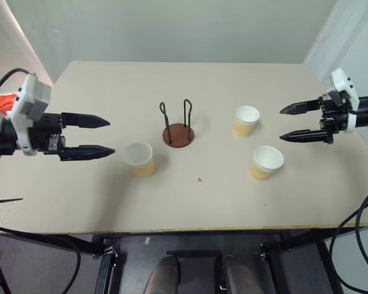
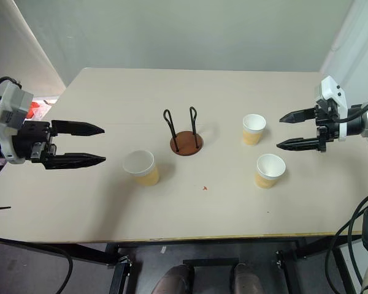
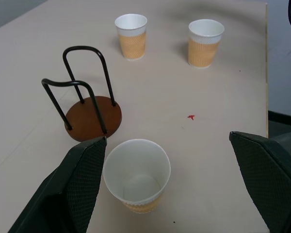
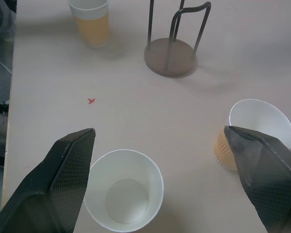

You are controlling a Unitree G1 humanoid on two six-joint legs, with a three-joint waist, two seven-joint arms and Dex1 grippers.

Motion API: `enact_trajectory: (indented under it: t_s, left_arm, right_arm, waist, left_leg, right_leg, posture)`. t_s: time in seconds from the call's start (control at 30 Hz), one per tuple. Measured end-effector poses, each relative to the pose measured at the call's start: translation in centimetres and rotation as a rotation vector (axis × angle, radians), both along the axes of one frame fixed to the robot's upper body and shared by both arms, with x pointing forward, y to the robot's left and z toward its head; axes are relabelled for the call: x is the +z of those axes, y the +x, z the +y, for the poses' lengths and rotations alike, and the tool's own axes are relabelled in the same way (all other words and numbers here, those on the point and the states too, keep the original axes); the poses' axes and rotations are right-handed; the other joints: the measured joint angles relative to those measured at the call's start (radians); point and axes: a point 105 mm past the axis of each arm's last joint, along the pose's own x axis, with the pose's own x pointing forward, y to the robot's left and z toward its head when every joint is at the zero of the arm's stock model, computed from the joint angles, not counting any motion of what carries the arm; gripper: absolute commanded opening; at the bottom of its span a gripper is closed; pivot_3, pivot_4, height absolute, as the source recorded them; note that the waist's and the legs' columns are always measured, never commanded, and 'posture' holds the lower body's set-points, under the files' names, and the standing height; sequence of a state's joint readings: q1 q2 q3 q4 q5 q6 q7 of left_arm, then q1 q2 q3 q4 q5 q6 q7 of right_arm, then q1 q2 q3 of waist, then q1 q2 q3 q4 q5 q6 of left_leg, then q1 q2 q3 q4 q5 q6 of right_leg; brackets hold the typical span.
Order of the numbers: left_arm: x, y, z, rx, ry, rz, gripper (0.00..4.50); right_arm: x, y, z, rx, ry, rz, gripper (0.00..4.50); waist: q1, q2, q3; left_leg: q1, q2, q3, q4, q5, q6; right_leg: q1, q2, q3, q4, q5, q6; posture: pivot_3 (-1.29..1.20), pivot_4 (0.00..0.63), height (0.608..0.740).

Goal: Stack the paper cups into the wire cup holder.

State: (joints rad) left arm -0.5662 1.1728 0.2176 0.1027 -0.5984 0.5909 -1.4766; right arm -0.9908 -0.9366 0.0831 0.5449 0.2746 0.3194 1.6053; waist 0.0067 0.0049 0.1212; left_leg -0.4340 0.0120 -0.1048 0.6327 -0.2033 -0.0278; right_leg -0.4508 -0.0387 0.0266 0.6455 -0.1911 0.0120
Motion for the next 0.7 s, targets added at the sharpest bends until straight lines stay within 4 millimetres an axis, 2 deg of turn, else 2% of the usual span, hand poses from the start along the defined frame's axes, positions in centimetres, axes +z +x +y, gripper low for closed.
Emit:
enact_trajectory:
  t_s: [0.13,0.3,0.37,0.57,0.7]
  left_arm:
    - [0.1,0.4,-0.1,0.001,-0.010,-0.004,4.44]
    - [0.7,2.8,-0.9,0.041,-0.020,-0.079,4.44]
    - [0.7,4.0,-1.9,0.029,-0.048,-0.089,4.44]
    - [-1.2,8.2,-4.1,0.085,-0.014,-0.043,4.44]
    - [-3.0,9.9,-5.8,0.088,-0.012,0.019,4.44]
  right_arm:
    - [0.1,0.0,0.0,-0.007,0.002,-0.002,4.50]
    - [0.3,-0.3,0.0,-0.010,0.009,-0.006,4.50]
    - [0.3,-0.5,-0.3,-0.022,0.009,-0.007,4.50]
    - [-0.3,-1.4,-0.4,-0.046,0.033,-0.007,4.50]
    - [-0.8,-2.0,-0.8,-0.078,0.046,0.008,4.50]
  waist:
    - [0.000,0.000,0.000]
    - [0.004,0.000,0.000]
    - [0.007,0.000,0.000]
    - [0.008,0.000,0.000]
    - [0.009,0.000,0.000]
  left_leg:
    - [0.000,0.000,0.000,0.000,0.000,0.000]
    - [0.000,0.000,0.000,0.002,0.001,0.000]
    - [0.000,0.000,0.000,0.003,0.001,0.000]
    - [-0.001,0.000,0.000,0.008,0.001,0.002]
    - [-0.002,-0.001,0.001,0.011,0.001,0.003]
  right_leg:
    - [0.000,0.000,0.000,0.000,0.000,0.000]
    - [0.001,0.000,0.000,0.000,0.001,0.000]
    - [0.002,0.000,0.000,0.000,0.002,0.001]
    - [0.004,0.000,0.000,-0.002,0.005,0.007]
    - [0.005,0.000,0.000,-0.003,0.008,0.011]
  posture:
    - [0.00,0.150,0.740]
    - [0.00,0.150,0.740]
    - [0.00,0.150,0.740]
    - [0.00,0.150,0.740]
    - [0.00,0.150,0.740]
